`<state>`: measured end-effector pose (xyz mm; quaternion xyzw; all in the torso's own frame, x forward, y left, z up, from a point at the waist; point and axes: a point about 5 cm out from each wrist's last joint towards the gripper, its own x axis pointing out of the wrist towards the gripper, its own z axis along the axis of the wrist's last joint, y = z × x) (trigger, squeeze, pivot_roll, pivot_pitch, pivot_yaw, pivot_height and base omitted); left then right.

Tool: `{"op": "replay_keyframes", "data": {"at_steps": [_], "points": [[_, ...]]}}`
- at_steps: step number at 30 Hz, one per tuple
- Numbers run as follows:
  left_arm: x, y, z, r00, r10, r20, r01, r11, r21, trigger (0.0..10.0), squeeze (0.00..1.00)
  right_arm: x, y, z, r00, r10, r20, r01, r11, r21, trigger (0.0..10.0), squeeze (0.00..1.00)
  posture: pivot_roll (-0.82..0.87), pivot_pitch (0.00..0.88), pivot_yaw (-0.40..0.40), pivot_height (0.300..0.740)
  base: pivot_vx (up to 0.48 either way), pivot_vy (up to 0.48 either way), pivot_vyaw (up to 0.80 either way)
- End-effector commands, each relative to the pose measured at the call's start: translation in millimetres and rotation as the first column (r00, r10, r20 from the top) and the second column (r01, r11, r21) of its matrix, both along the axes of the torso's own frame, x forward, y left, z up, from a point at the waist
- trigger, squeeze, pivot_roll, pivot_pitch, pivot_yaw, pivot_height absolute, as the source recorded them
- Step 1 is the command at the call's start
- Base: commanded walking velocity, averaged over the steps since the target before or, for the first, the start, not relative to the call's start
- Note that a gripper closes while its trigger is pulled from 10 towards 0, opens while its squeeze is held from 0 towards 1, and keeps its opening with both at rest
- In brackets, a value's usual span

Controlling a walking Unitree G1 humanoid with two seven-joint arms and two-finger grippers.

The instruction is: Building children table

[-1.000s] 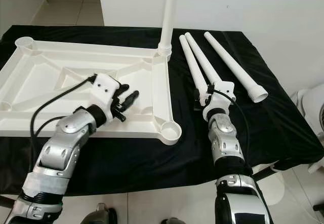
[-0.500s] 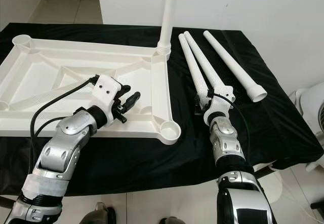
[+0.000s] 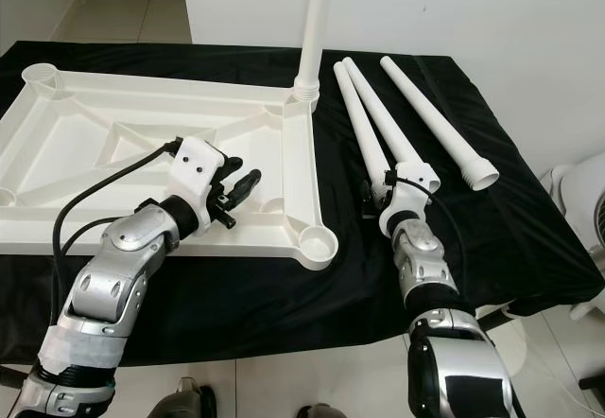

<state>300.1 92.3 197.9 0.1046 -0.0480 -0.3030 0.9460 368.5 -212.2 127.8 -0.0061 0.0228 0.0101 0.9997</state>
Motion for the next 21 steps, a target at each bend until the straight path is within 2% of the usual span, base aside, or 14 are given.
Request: {"op": "replay_keyframes", "data": {"at_steps": [1,2,3,4,5,6,9,10,13,14,16,17,18,21], "points": [[-1.2,2.1,-0.2,0.999,0.051,0.002,-0.051,0.999,-0.002,10.0,0.0,-0.1,-3.2,-4.4,1.0,0.001,-0.023,-0.001,1.0,-0.018,10.0,0.0,0.07,0.119,-0.06,0.74,0.0,0.0,0.0],[-1.2,2.6,0.0,0.999,0.053,0.004,-0.053,0.999,0.0,10.0,0.0,0.4,-3.2,-3.8,1.0,0.01,-0.017,-0.01,1.0,-0.007,7.4,0.0,0.07,0.118,-0.059,0.74,0.0,0.0,0.0],[-1.2,2.6,0.0,0.999,0.053,0.004,-0.053,0.999,0.0,10.0,0.0,0.4,-3.2,-3.8,1.0,0.01,-0.017,-0.01,1.0,-0.007,7.4,0.0,0.07,0.118,-0.059,0.74,0.0,0.0,0.0],[-1.1,3.2,0.3,0.998,0.057,0.005,-0.057,0.998,0.001,10.0,0.0,0.8,-3.3,-3.5,1.0,0.014,-0.015,-0.014,1.0,-0.003,4.9,0.02,0.07,0.118,-0.059,0.74,0.0,0.0,0.0],[-0.9,3.8,0.8,0.998,0.059,0.005,-0.059,0.998,0.002,10.0,0.0,1.2,-3.8,-4.6,0.999,0.013,-0.029,-0.013,1.0,0.005,3.9,0.07,0.08,0.116,-0.056,0.74,0.0,0.0,0.0],[-0.8,4.3,1.5,0.998,0.061,0.009,-0.061,0.998,0.006,10.0,0.0,1.5,-4.3,-5.0,0.999,0.01,-0.036,-0.01,1.0,0.005,2.3,0.07,0.08,0.116,-0.056,0.74,0.0,0.0,0.0],[-0.7,4.7,2.1,0.998,0.061,0.011,-0.061,0.998,0.008,10.0,0.0,1.6,-4.9,-5.9,0.999,0.005,-0.047,-0.004,1.0,0.006,2.1,0.07,0.09,0.115,-0.055,0.74,0.0,0.0,0.0],[-0.6,5.4,2.8,0.998,0.062,0.013,-0.062,0.998,0.012,10.0,0.0,1.6,-4.0,-7.4,0.998,0.019,-0.058,-0.018,1.0,0.02,0.0,0.14,0.09,0.113,-0.054,0.74,0.0,0.0,0.0],[-0.1,6.7,3.9,0.998,0.064,0.015,-0.065,0.998,0.015,10.0,0.0,1.3,-3.5,-9.6,0.997,0.027,-0.069,-0.024,0.999,0.037,0.0,0.19,0.09,0.112,-0.054,0.74,0.0,0.0,0.0],[0.4,7.8,5.1,0.998,0.067,0.021,-0.068,0.998,0.019,10.0,0.0,0.8,-3.4,-11.8,0.996,0.027,-0.083,-0.024,0.999,0.031,1.0,0.25,0.09,0.112,-0.054,0.74,0.0,0.0,0.0],[0.4,7.8,5.1,0.998,0.067,0.021,-0.068,0.998,0.019,10.0,0.0,0.8,-3.4,-11.8,0.996,0.027,-0.083,-0.024,0.999,0.031,1.0,0.25,0.09,0.112,-0.054,0.74,0.0,0.0,0.0],[1.0,8.8,6.2,0.997,0.069,0.024,-0.069,0.997,0.02,10.0,0.0,0.1,-3.1,-15.4,0.994,0.025,-0.107,-0.023,1.0,0.02,4.9,0.23,0.09,0.104,-0.054,0.74,0.0,0.0,0.0],[2.1,9.9,7.7,0.997,0.073,0.03,-0.074,0.997,0.022,10.0,0.0,-0.8,-1.9,-19.5,0.991,0.031,-0.132,-0.027,0.999,0.032,10.0,0.22,0.09,0.101,-0.056,0.74,0.0,0.0,0.0],[3.2,10.7,9.1,0.996,0.078,0.036,-0.079,0.997,0.024,10.0,0.0,-1.9,-0.7,-23.8,0.987,0.037,-0.154,-0.033,0.999,0.031,10.0,0.16,0.09,0.1,-0.056,0.74,0.0,0.0,0.0]]}}
